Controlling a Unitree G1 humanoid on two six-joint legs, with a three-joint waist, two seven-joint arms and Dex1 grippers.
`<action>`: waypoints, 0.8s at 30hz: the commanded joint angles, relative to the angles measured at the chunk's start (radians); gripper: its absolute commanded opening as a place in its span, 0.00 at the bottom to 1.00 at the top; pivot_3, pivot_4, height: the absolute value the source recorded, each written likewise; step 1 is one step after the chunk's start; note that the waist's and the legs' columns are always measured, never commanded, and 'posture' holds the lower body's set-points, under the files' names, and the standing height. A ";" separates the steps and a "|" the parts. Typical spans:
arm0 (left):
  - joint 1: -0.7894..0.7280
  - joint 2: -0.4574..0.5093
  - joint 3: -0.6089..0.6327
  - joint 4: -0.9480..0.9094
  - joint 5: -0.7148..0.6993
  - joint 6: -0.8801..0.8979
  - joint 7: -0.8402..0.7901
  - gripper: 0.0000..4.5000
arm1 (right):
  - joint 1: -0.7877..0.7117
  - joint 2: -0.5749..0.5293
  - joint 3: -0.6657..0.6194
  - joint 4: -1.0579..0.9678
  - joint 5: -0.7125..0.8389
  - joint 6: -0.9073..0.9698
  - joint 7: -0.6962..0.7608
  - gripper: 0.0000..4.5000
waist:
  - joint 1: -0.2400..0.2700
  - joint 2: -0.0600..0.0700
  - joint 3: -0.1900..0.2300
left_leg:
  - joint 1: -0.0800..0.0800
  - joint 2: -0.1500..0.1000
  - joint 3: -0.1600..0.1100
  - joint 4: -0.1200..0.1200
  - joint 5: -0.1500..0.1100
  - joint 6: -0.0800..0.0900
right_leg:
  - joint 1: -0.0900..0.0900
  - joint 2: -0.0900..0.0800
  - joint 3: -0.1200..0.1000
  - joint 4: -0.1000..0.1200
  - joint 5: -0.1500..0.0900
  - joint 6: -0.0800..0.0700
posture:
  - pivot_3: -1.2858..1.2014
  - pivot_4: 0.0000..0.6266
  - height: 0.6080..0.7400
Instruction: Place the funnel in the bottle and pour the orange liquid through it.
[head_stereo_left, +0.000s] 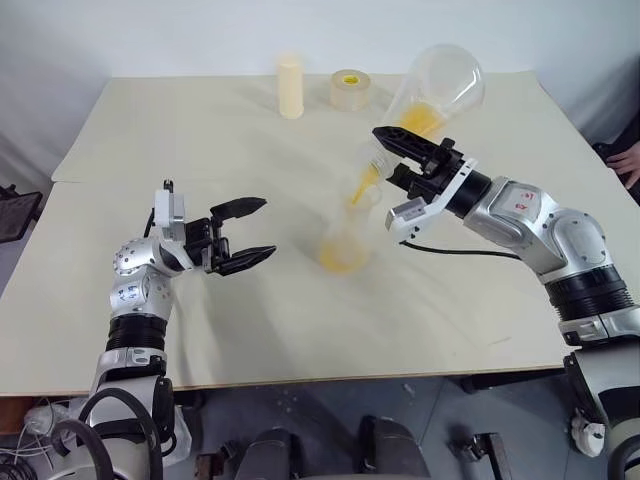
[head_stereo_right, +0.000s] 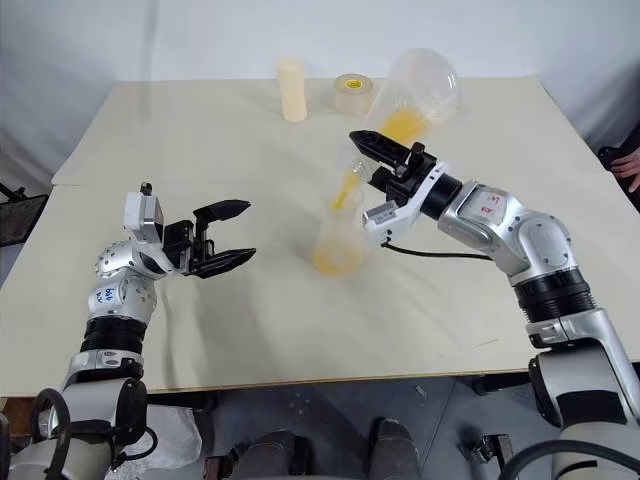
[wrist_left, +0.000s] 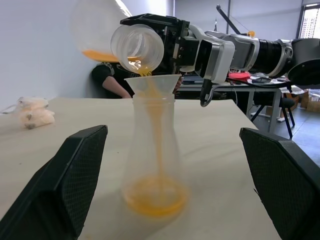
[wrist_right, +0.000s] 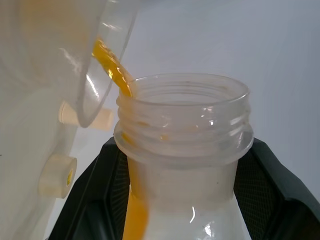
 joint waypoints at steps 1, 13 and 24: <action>-0.019 -0.002 0.003 -0.021 -0.009 -0.005 -0.001 1.00 | -0.041 -0.025 -0.008 -0.011 -0.007 -0.011 -0.039 0.54 | 0.000 0.000 0.000 | 0.000 0.000 0.000 0.000 0.000 0.000 | 0.000 0.000 0.000 0.000 0.000 0.000 | 0.52 0.24 1.00; -0.019 -0.002 0.003 -0.021 -0.008 -0.005 -0.002 1.00 | -0.072 -0.038 0.010 0.021 -0.044 -0.046 -0.080 0.54 | -0.001 0.000 0.000 | 0.000 0.000 0.000 0.000 0.000 0.000 | 0.000 0.000 0.000 0.000 0.000 0.000 | 0.52 0.24 1.00; -0.021 -0.002 0.004 -0.016 -0.009 -0.005 -0.003 1.00 | -0.111 -0.052 0.037 0.050 -0.085 -0.069 -0.126 0.54 | -0.001 0.000 0.000 | 0.000 0.000 0.000 0.000 0.000 0.000 | 0.000 0.000 0.000 0.000 0.000 0.000 | 0.52 0.24 1.00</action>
